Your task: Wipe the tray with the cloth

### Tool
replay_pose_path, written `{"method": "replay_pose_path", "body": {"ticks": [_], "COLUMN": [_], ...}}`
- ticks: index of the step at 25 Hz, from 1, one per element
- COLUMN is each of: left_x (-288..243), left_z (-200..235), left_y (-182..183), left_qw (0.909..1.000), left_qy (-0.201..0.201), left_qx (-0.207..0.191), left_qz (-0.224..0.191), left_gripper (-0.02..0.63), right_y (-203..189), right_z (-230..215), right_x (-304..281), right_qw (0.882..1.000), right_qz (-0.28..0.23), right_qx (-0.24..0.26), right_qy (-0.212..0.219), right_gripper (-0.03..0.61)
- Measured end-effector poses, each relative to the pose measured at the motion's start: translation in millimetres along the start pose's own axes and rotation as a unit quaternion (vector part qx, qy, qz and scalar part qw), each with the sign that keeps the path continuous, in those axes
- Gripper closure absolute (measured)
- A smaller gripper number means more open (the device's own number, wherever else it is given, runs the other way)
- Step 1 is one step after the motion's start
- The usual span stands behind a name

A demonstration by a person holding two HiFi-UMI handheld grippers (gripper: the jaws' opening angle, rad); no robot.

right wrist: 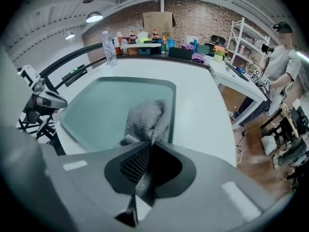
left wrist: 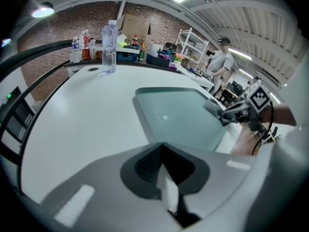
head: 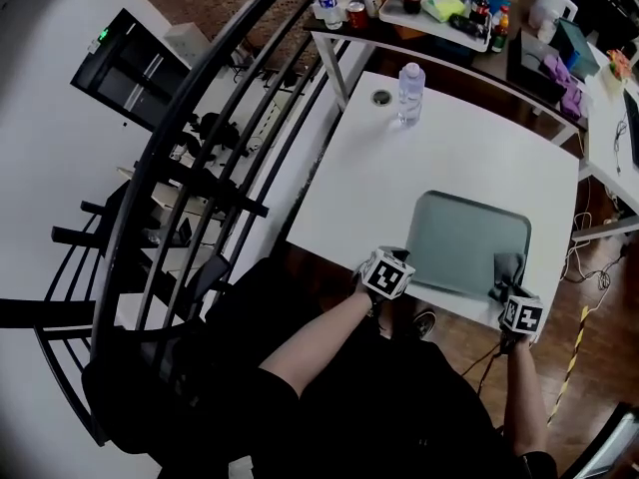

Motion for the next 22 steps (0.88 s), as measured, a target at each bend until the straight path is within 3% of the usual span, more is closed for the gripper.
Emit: {"method": "replay_pose_path", "body": {"ticks": [12, 22], "left_x": [-2.2, -1.8], "left_z": [-0.5, -0.3], "left_y": [1.7, -0.3], "left_qw": [1.0000, 0.9999], "left_qy": [-0.001, -0.001], "left_qx": [0.006, 0.012], "left_qz": [-0.006, -0.011], "left_gripper": [0.591, 0.591], "right_y": [36.8, 53.7], "right_z": [141.9, 227.1], "right_x": [28.1, 40.4], "right_qw": [0.991, 0.967], "right_qz": [-0.022, -0.032], "right_qx": [0.078, 0.188], "right_qy": [0.106, 0.169], "right_gripper": [0.557, 0.557]}}
Point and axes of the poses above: the fingertips, and each gripper's own axes: x backward along the fingers, z to its left, y out of its top, the point moved 7 cm from there along x, backward along the fingers, and after that the axes turned 13 degrees about -y, right-handed, at the moved point
